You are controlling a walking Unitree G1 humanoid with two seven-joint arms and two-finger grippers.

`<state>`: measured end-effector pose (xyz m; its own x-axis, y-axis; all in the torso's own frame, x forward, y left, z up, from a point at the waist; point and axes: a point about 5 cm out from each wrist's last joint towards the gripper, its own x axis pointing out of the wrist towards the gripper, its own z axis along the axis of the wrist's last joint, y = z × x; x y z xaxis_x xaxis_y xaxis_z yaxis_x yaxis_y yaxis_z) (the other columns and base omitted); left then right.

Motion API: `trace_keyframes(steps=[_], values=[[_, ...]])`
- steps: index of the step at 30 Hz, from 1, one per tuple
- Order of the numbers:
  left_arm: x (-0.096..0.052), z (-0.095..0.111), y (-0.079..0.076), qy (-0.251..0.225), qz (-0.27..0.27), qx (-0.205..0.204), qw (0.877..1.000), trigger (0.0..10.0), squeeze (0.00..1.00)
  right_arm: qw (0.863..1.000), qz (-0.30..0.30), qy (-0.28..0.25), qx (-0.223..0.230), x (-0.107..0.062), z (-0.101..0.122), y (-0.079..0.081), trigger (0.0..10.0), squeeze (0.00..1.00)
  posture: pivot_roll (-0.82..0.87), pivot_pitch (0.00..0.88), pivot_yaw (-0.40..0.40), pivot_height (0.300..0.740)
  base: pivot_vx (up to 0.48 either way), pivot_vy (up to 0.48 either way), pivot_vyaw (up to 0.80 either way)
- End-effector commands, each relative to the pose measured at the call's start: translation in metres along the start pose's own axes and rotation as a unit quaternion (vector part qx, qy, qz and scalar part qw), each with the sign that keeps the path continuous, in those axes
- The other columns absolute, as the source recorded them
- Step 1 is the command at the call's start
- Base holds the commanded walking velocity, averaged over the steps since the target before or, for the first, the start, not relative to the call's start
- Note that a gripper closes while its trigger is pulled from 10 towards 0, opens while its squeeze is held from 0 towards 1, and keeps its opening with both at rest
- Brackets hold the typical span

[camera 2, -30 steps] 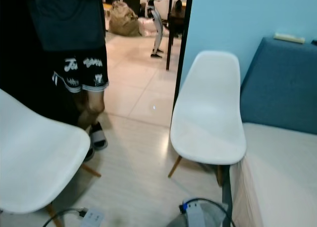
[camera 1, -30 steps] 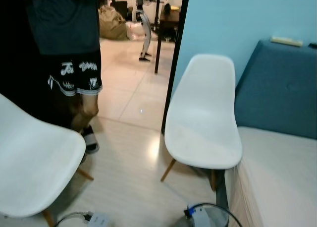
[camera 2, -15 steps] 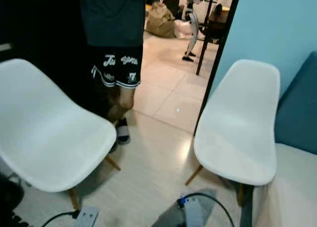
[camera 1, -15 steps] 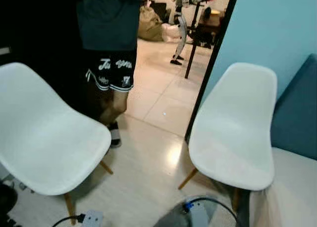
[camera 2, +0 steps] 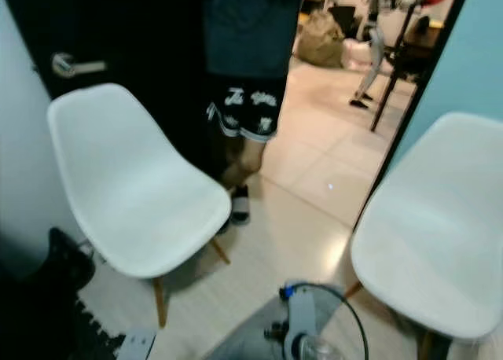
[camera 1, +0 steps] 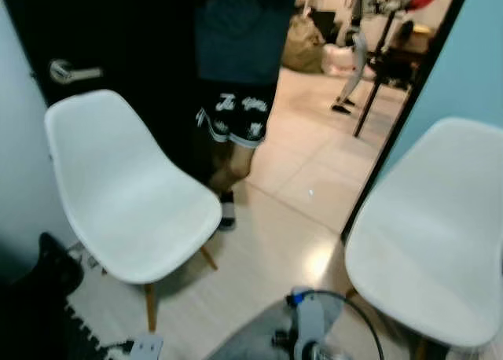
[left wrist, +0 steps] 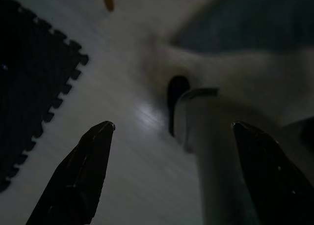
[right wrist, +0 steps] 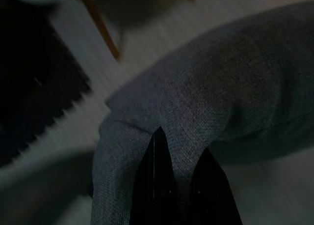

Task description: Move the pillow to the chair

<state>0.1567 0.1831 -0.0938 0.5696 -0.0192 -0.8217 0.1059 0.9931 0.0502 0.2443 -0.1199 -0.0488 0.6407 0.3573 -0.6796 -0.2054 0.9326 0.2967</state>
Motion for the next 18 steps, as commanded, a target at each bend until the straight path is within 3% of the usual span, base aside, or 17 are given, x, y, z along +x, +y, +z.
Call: trace_keyframes(steps=[1, 9, 10, 11, 14, 18], values=[[0.0, -0.002, -0.002, 0.006, -0.006, -0.002, 1.0, 10.0, 0.0, 0.999, 0.021, -0.035, -0.013, 0.002, 0.012, 0.005, 10.0, 0.0, 0.17, 0.0, -0.105, 0.74, 0.0, 0.0, 0.76], [0.0, -0.003, -0.002, 0.007, -0.002, -0.01, 1.0, 10.0, 0.0, 0.993, 0.083, -0.08, -0.033, 0.007, 0.039, 0.025, 10.0, 0.0, 0.18, 0.0, -0.108, 0.74, 0.0, 0.0, 0.76], [0.0, -0.003, -0.001, 0.006, 0.0, -0.012, 1.0, 10.0, 0.0, 0.991, 0.096, -0.086, -0.044, 0.007, 0.043, 0.029, 10.0, 0.0, 0.18, 0.0, -0.108, 0.74, 0.0, 0.0, 0.76], [-0.001, -0.003, 0.0, 0.007, 0.002, -0.016, 1.0, 10.0, 0.0, 0.983, 0.131, -0.092, -0.088, 0.009, 0.052, 0.041, 10.0, 0.0, 0.18, 0.0, -0.107, 0.74, 0.0, 0.0, 0.76], [-0.001, -0.004, 0.0, 0.007, 0.002, -0.017, 1.0, 10.0, 0.0, 0.98, 0.145, -0.095, -0.101, 0.009, 0.055, 0.045, 10.0, 0.0, 0.18, 0.0, -0.107, 0.74, 0.0, 0.0, 0.76], [-0.001, -0.004, 0.001, 0.008, 0.003, -0.019, 1.0, 10.0, 0.0, 0.969, 0.183, -0.139, -0.093, 0.01, 0.079, 0.061, 10.0, 0.0, 0.19, 0.0, -0.106, 0.74, 0.0, 0.0, 0.76]])
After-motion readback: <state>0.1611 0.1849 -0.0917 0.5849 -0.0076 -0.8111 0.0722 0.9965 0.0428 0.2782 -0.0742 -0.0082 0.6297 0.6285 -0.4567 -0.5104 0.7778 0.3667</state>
